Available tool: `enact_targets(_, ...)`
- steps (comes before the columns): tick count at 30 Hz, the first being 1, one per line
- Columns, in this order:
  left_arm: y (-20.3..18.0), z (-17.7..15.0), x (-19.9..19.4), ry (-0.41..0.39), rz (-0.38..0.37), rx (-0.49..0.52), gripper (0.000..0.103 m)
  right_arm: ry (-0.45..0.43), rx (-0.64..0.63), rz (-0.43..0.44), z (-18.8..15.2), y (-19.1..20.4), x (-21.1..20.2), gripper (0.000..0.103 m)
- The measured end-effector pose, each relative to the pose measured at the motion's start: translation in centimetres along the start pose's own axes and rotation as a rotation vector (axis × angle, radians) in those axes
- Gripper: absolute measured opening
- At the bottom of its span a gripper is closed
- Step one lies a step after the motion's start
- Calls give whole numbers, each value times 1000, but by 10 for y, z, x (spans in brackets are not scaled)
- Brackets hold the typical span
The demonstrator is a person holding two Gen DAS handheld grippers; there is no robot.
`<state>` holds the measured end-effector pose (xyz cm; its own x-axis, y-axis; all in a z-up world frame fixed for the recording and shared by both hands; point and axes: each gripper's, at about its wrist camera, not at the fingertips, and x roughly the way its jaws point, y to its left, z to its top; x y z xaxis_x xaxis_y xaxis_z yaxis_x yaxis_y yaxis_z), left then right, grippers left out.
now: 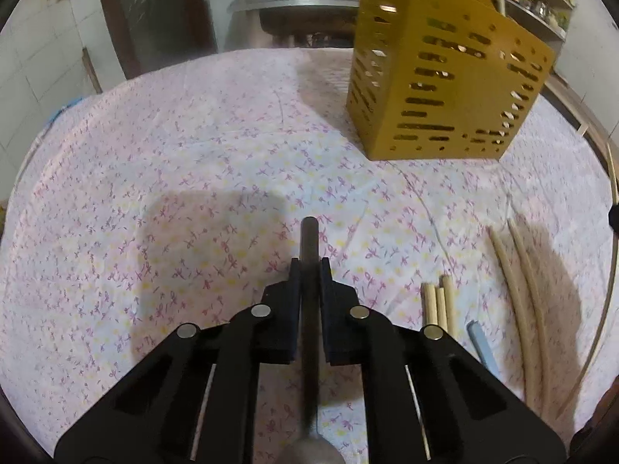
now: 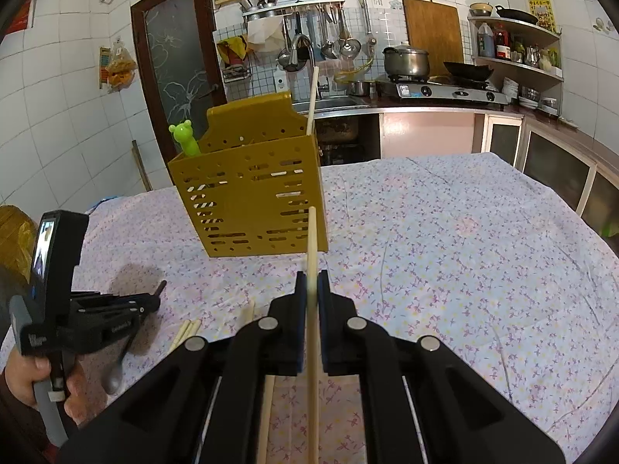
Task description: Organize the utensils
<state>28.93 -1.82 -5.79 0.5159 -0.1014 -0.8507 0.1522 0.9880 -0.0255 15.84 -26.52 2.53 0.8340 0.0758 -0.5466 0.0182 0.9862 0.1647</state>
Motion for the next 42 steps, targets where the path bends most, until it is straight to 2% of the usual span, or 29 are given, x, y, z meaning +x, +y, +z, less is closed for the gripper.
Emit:
enact_targets(4, 3, -6, -5, -6, -9, -10, 8, -27, -1, 1, 1, 2, -6, 6)
enact_targets(7, 2, -13, -18, -45, -13, -28, 8, -58, 0, 7, 0, 3, -15, 6)
enact_targets(18, 8, -43, -115, -370, 30, -80, 8, -237, -18, 4, -2, 9, -55, 6)
enact_targets(25, 11, -67, -143, -491, 29, -106, 8, -334, -3, 3, -8, 6, -77, 6)
enact_targets(34, 9, -76, -154, -531, 36, -120, 8, -388, 8, 19, -8, 4, -88, 6)
enact_targets(42, 2, -62, -175, -583, 28, -99, 8, -415, -5, 25, 5, 3, -93, 6)
